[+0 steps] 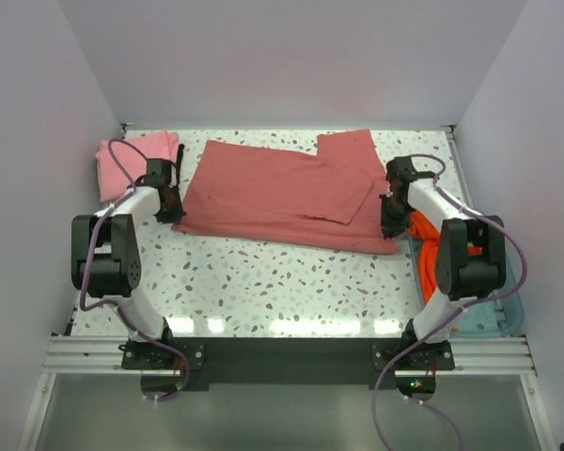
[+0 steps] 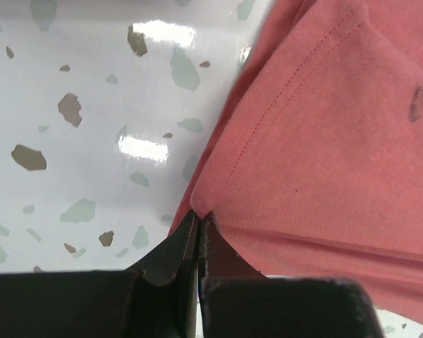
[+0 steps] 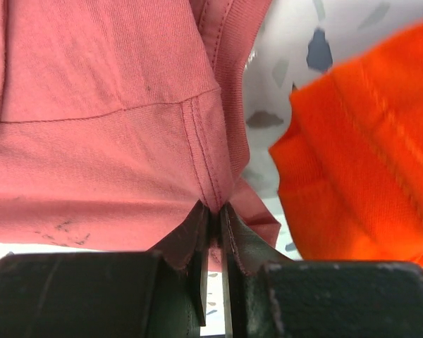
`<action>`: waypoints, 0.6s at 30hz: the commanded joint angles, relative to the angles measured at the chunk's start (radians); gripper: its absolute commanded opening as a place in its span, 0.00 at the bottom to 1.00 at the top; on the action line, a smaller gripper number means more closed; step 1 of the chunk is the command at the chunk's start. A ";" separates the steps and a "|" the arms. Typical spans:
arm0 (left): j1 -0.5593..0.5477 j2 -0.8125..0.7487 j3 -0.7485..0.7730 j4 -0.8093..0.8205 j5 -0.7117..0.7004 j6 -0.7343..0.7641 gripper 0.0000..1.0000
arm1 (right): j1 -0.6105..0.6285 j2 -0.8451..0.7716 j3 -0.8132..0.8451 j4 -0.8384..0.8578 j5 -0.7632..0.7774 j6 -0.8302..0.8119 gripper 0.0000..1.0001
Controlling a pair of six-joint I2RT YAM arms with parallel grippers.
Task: Fold and stack the t-shirts
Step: Fold the tshirt
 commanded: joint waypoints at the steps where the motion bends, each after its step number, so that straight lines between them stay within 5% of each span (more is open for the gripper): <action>1: 0.020 -0.080 -0.029 0.018 -0.095 0.011 0.00 | -0.005 -0.090 -0.047 -0.006 0.047 -0.019 0.10; 7: 0.020 -0.151 -0.110 0.006 -0.097 -0.015 0.04 | -0.006 -0.193 -0.147 -0.016 0.029 -0.001 0.12; 11: 0.020 -0.194 -0.126 -0.025 -0.100 -0.041 0.29 | -0.005 -0.228 -0.180 -0.049 0.017 0.009 0.38; 12: 0.018 -0.204 -0.123 -0.030 -0.103 -0.045 0.45 | -0.005 -0.251 -0.184 -0.055 0.012 0.010 0.46; 15: 0.013 -0.260 -0.097 -0.047 -0.118 -0.058 0.67 | -0.005 -0.297 -0.168 -0.075 -0.002 0.016 0.55; 18: -0.008 -0.269 -0.055 -0.050 -0.114 -0.068 0.73 | -0.005 -0.313 -0.153 -0.071 -0.020 0.019 0.58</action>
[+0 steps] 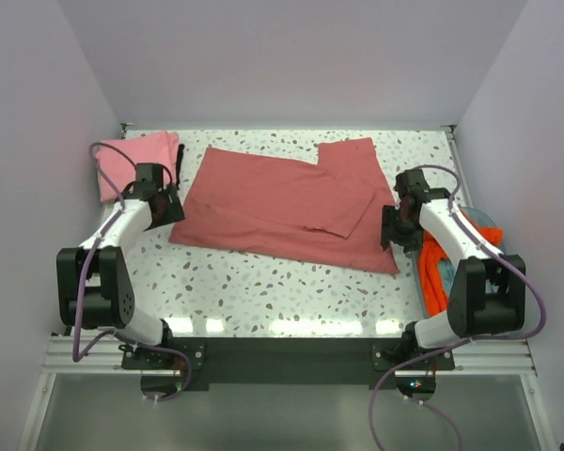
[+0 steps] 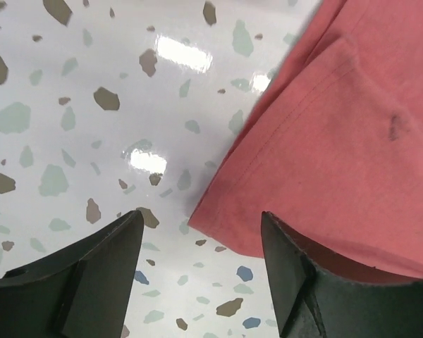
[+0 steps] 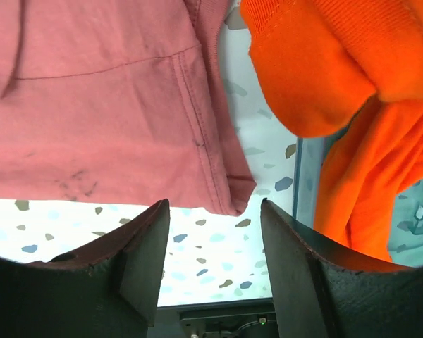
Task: Fold and stack the t-shirts
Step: Fold the tshirt
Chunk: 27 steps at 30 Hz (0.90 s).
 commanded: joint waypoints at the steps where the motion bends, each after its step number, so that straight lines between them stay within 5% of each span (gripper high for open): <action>1: -0.023 -0.043 0.069 0.001 -0.029 -0.024 0.73 | -0.004 -0.042 0.033 -0.012 -0.026 0.014 0.58; 19: -0.066 0.224 0.150 0.091 0.038 0.014 0.68 | -0.004 0.191 0.090 0.170 -0.069 0.060 0.44; 27: -0.066 0.267 0.127 0.120 0.051 0.013 0.49 | -0.004 0.257 0.091 0.189 -0.047 0.042 0.38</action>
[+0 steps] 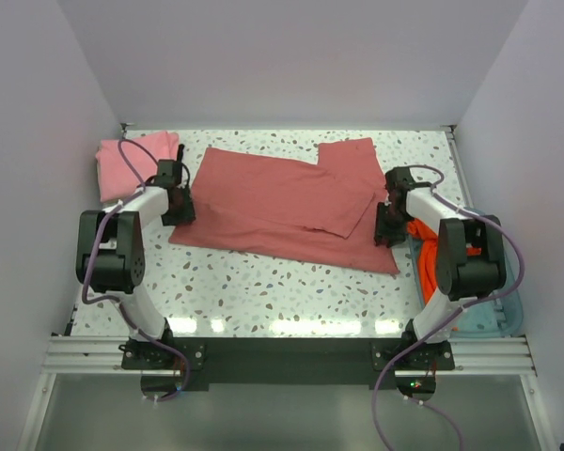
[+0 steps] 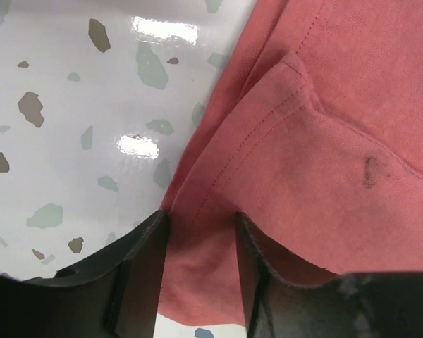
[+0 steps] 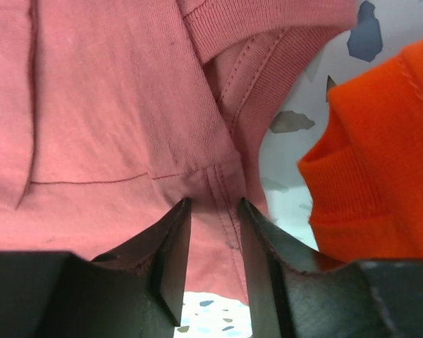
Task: Fold and stack the t-shirts
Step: Fold the tshirt
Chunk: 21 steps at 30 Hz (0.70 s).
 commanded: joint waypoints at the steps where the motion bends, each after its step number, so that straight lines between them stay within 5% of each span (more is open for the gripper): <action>1: 0.001 0.018 0.016 0.059 0.011 0.018 0.47 | -0.004 0.019 0.031 0.035 0.001 -0.001 0.36; 11: 0.001 0.018 0.018 0.059 0.016 0.022 0.00 | -0.005 -0.025 0.033 -0.016 0.028 -0.008 0.09; 21: 0.001 -0.029 0.021 0.038 -0.004 0.025 0.00 | -0.004 -0.131 -0.004 -0.076 0.036 0.005 0.00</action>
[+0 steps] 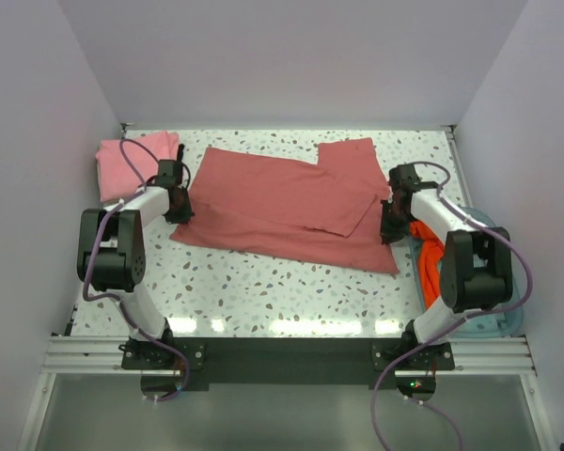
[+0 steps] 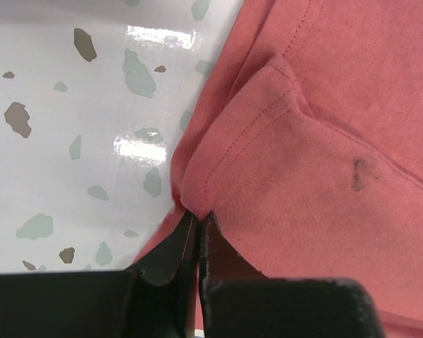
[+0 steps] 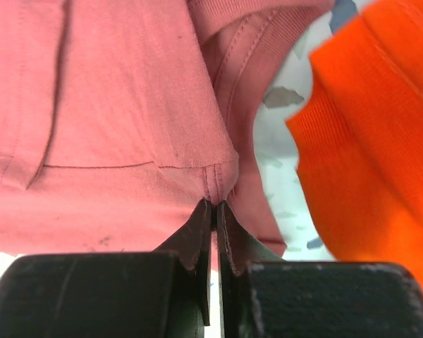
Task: Fold and stack the t-shirts
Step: Fold the tshirt
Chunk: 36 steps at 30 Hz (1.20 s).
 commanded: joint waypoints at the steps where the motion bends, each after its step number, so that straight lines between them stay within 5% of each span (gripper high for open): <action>1: 0.001 -0.050 0.021 0.008 -0.023 0.015 0.00 | -0.004 -0.091 -0.008 -0.050 0.034 0.006 0.00; 7: 0.001 -0.039 0.008 -0.003 -0.046 0.007 0.00 | -0.004 -0.070 -0.042 -0.052 0.034 0.012 0.00; 10: 0.001 -0.030 0.013 -0.009 -0.050 0.010 0.20 | -0.004 -0.042 -0.023 -0.062 0.033 0.001 0.05; 11: 0.001 -0.034 0.019 -0.011 -0.056 0.012 0.40 | -0.004 -0.033 0.003 -0.067 0.039 -0.003 0.10; 14: -0.003 -0.053 0.039 -0.024 -0.084 0.010 0.73 | -0.004 -0.033 0.069 -0.096 0.049 -0.011 0.36; 16: -0.013 -0.070 0.057 -0.034 -0.110 0.010 0.82 | -0.005 -0.039 0.107 -0.117 0.060 -0.017 0.45; 22: -0.185 -0.152 0.093 -0.057 -0.176 0.012 0.91 | 0.001 -0.094 0.205 -0.133 -0.010 -0.013 0.54; 36: -0.551 -0.104 0.025 0.086 0.039 -0.054 0.91 | 0.159 0.016 0.219 -0.003 -0.173 0.090 0.54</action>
